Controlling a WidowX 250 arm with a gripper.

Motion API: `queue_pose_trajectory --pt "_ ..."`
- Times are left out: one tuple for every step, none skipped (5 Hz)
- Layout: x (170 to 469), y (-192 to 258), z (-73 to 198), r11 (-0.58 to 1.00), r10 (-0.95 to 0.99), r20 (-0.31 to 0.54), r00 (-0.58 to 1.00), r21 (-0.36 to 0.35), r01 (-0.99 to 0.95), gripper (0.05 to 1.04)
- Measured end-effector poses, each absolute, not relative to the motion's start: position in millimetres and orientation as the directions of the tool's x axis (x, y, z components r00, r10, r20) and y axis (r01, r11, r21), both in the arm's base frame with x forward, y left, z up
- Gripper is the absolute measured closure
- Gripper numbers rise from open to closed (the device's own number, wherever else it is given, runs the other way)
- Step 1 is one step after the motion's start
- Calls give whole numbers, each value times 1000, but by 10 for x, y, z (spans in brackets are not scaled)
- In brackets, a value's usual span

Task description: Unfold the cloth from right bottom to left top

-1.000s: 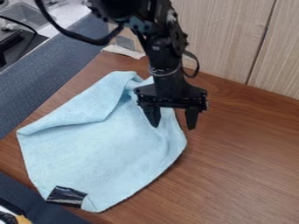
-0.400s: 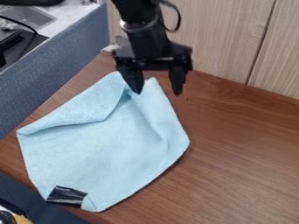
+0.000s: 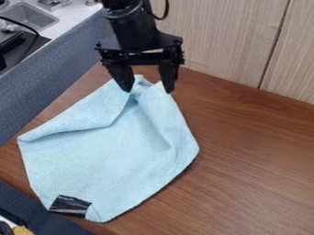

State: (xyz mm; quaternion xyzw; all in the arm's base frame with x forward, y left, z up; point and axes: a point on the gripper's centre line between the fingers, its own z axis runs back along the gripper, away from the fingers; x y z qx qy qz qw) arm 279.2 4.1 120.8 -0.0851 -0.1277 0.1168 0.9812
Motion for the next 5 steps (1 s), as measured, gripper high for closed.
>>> queue_pose_trajectory --pt "2796 41 1217 959 246 235 940 -196 -203 82" --pt "2792 37 1213 960 244 233 941 -195 -200 82" --pt "2796 41 1217 959 248 234 940 -196 -204 82" --pt "2792 41 1213 960 245 233 941 -195 -201 82" --pt "2792 41 1208 959 248 231 941 -196 -205 82"
